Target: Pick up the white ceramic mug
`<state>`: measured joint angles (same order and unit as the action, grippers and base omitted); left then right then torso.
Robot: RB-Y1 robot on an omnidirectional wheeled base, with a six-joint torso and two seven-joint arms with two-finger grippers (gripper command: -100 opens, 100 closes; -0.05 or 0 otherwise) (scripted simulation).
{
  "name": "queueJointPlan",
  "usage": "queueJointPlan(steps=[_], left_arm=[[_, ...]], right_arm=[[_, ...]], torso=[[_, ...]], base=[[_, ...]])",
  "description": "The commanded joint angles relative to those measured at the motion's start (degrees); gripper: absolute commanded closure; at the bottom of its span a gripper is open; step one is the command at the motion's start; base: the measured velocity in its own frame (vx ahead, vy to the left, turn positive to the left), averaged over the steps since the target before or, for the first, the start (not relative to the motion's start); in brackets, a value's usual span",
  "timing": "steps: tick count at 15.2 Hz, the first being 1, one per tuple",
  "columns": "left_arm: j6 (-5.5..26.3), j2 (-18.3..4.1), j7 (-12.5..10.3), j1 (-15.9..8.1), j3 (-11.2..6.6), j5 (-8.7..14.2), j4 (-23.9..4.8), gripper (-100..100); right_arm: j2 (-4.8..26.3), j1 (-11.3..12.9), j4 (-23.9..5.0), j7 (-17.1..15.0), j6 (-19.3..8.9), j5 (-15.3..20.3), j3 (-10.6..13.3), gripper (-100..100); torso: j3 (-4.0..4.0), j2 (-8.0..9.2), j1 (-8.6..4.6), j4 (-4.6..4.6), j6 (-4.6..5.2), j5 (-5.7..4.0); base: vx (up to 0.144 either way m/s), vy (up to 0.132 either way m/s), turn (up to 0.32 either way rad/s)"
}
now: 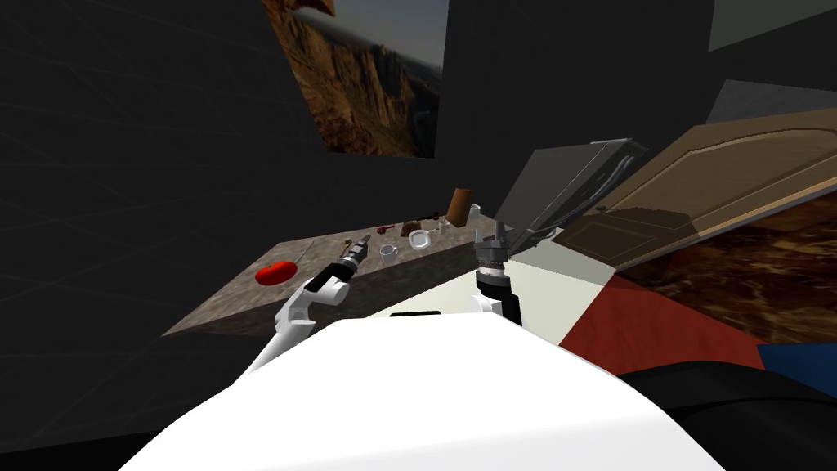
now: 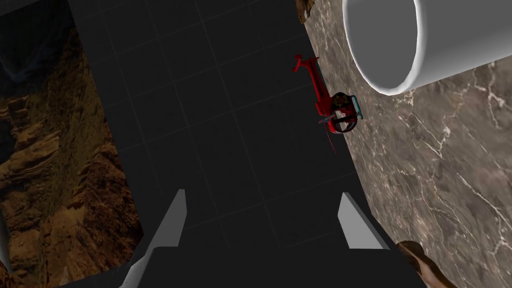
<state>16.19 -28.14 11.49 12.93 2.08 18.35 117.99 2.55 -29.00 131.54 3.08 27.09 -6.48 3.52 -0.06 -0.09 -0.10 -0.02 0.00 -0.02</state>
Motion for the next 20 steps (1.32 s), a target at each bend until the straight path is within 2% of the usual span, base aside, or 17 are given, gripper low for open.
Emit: queueJointPlan(steps=[1,4,5,8,9,12,13,16,17,20], left_arm=[[2.86,-1.75,0.64,-1.77,0.41,2.00,-0.94,-100],[5.65,-1.75,0.64,-1.77,0.41,2.00,-0.94,-100],[7.60,-3.26,1.30,-3.34,0.82,3.83,-1.70,-100],[10.18,-3.26,1.30,-3.34,0.82,3.83,-1.70,-100],[11.69,-4.74,1.95,-4.92,1.24,5.67,-2.48,-100],[14.74,-4.74,1.95,-4.92,1.24,5.67,-2.48,-100],[16.40,-6.18,2.61,-6.51,1.65,7.51,-3.26,-100],[19.32,-6.18,2.61,-6.51,1.65,7.51,-3.26,-100],[20.95,-7.58,3.27,-8.10,2.07,9.36,-4.04,-100],[23.91,-7.58,3.27,-8.10,2.07,9.36,-4.04,-100]], right_arm=[[0.00,0.00,0.00,0.00,0.00,0.00,0.00,0],[0.00,0.00,0.00,0.00,0.00,0.00,0.00,0],[0.00,0.00,0.00,0.00,0.00,0.00,0.00,0],[0.00,0.00,0.00,0.00,0.00,0.00,0.00,0],[0.00,0.00,0.00,0.00,0.00,0.00,0.00,0],[0.00,0.00,0.00,0.00,0.00,0.00,0.00,0],[0.00,0.00,0.00,0.00,0.00,0.00,0.00,0],[0.00,0.00,0.00,0.00,0.00,0.00,0.00,0],[0.00,0.00,0.00,0.00,0.00,0.00,0.00,0],[0.00,0.00,0.00,0.00,0.00,0.00,0.00,0]], torso=[[0.00,0.00,0.00,0.00,0.00,0.00],[-0.02,-0.03,-0.05,-0.01,0.00,-0.01],[0.00,0.00,-0.01,0.00,0.00,0.00],[-0.02,-0.04,-0.04,-0.01,0.00,-0.01],[-0.01,-0.01,0.00,0.00,0.00,0.00],[-0.01,-0.02,-0.04,0.00,0.00,-0.01],[0.00,0.00,-0.01,0.00,0.00,0.00],[-0.02,-0.04,-0.05,-0.01,0.00,-0.01],[-0.01,-0.02,-0.02,-0.01,0.00,-0.01],[-0.03,-0.04,-0.06,-0.01,0.00,-0.01]], base=[[0.024,-0.034,0.018],[0.022,-0.034,0.010],[0.026,-0.035,0.015],[0.023,-0.031,0.011],[0.021,-0.033,0.016],[0.020,-0.031,0.010],[0.020,-0.032,0.017],[0.026,-0.034,0.011],[0.028,-0.033,0.016],[0.024,-0.034,0.011]])
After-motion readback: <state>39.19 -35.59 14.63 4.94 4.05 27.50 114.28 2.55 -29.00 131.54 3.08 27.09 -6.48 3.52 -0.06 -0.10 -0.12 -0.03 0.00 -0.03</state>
